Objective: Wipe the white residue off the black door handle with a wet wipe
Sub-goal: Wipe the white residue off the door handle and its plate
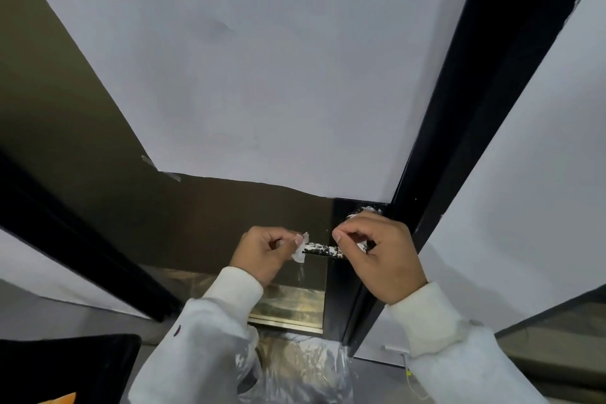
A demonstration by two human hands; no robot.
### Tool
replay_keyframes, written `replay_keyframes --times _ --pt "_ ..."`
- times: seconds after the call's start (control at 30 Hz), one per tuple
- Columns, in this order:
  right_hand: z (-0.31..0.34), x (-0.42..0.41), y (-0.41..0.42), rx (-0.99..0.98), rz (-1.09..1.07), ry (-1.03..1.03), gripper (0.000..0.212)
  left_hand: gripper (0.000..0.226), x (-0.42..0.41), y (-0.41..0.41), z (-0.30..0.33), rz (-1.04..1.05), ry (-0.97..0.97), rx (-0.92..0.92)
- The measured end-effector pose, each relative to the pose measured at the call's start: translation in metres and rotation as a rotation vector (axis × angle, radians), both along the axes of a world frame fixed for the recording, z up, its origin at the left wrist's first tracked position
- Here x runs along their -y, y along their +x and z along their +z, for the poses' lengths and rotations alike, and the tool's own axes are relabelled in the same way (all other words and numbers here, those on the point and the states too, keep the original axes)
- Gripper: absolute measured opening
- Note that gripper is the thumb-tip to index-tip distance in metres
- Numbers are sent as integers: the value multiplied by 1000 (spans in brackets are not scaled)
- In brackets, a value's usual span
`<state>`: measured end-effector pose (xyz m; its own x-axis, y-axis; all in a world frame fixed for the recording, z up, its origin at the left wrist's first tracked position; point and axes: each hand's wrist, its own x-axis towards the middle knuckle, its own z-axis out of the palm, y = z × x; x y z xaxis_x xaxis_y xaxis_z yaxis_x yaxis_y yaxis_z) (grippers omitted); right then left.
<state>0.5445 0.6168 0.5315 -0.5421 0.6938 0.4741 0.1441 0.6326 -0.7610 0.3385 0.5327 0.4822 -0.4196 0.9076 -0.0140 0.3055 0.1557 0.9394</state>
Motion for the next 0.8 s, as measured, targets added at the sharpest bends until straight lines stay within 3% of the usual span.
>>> replay_keyframes --times 0.13,0.3,0.47,0.63,0.7,0.8 --pt "0 -1 4 -24 9 -12 12 8 -2 7 -2 70 11 305" --pt "-6 -2 6 0 16 -30 12 8 -8 -1 -2 31 -65 333" --pt "-13 -2 7 24 13 -55 12 11 -27 -6 8 71 -265 632" --pt "-16 -5 9 35 3 -61 10 3 -16 -4 -6 16 -72 440" --pt "-18 -5 10 46 2 -59 9 9 -10 1 -14 11 37 290" --pt "-18 -6 10 50 5 -52 8 16 -3 11 -27 73 195 246"
